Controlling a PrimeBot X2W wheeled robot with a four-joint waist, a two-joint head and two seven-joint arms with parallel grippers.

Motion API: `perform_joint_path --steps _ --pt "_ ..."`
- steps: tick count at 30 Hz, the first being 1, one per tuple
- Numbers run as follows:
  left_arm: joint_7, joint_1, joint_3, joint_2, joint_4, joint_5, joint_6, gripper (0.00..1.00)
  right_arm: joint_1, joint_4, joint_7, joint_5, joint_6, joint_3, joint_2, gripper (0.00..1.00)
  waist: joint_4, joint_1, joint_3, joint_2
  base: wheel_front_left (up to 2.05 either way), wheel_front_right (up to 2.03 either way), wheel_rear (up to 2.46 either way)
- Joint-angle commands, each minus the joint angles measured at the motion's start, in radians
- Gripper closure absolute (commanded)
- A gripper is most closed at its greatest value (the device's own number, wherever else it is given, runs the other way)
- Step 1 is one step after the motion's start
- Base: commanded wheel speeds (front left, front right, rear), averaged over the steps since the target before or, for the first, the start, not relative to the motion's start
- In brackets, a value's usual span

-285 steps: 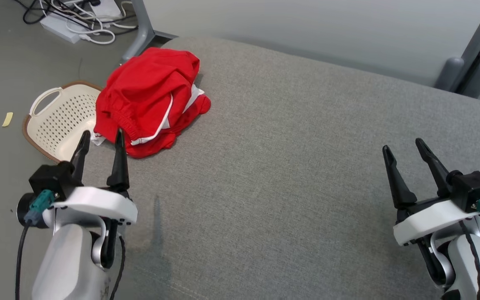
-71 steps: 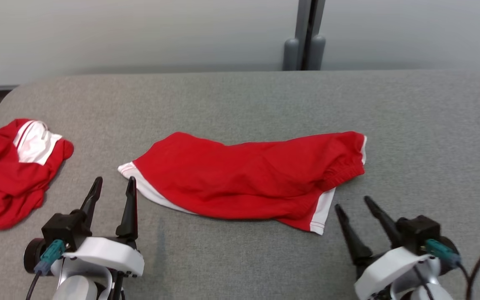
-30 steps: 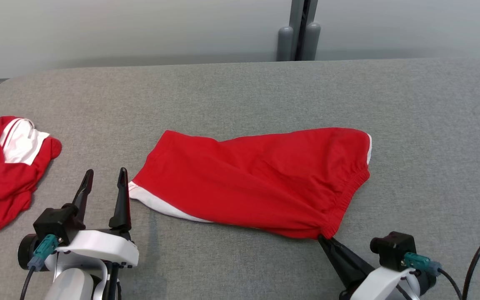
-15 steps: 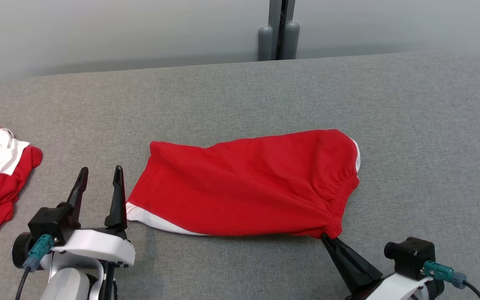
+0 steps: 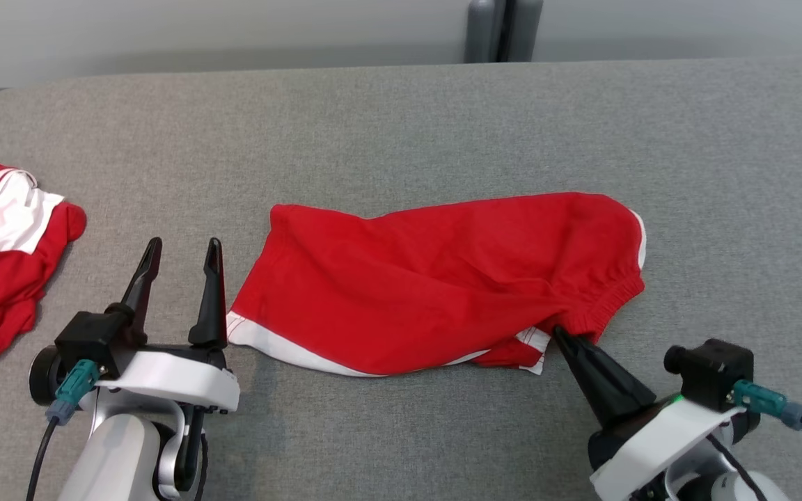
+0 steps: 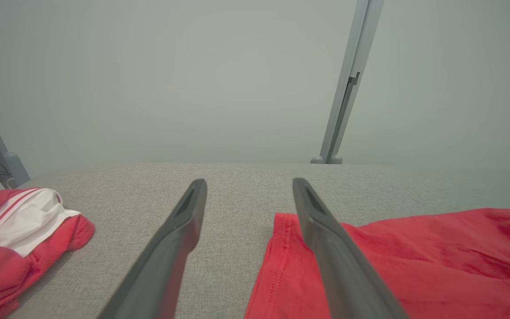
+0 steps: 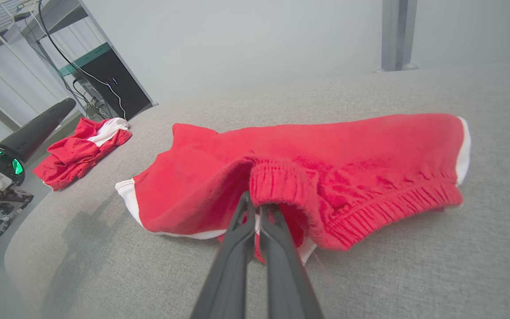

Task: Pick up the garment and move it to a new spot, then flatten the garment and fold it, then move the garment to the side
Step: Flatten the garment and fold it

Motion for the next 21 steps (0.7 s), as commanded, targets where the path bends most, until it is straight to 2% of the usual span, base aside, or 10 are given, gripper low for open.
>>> perform_joint_path --steps 1,12,21 --pt "-0.001 -0.026 -0.001 0.003 -0.004 0.007 -0.003 0.0 -0.026 0.001 -0.006 0.011 0.002 -0.009 -0.011 1.0 0.023 0.0 0.03 0.0 0.0 0.0 0.0" --pt "-0.013 -0.119 -0.021 -0.027 -0.012 0.019 -0.016 0.0 -0.225 0.103 -0.032 0.035 0.002 -0.044 -0.105 1.0 0.09 0.0 0.162 0.0 0.0 0.0 0.0" --pt "-0.018 -0.151 -0.018 -0.046 0.012 0.032 -0.026 0.0 -0.327 0.242 -0.091 0.08 0.002 -0.008 -0.148 1.0 0.091 0.0 0.196 0.0 0.0 0.0 0.0"
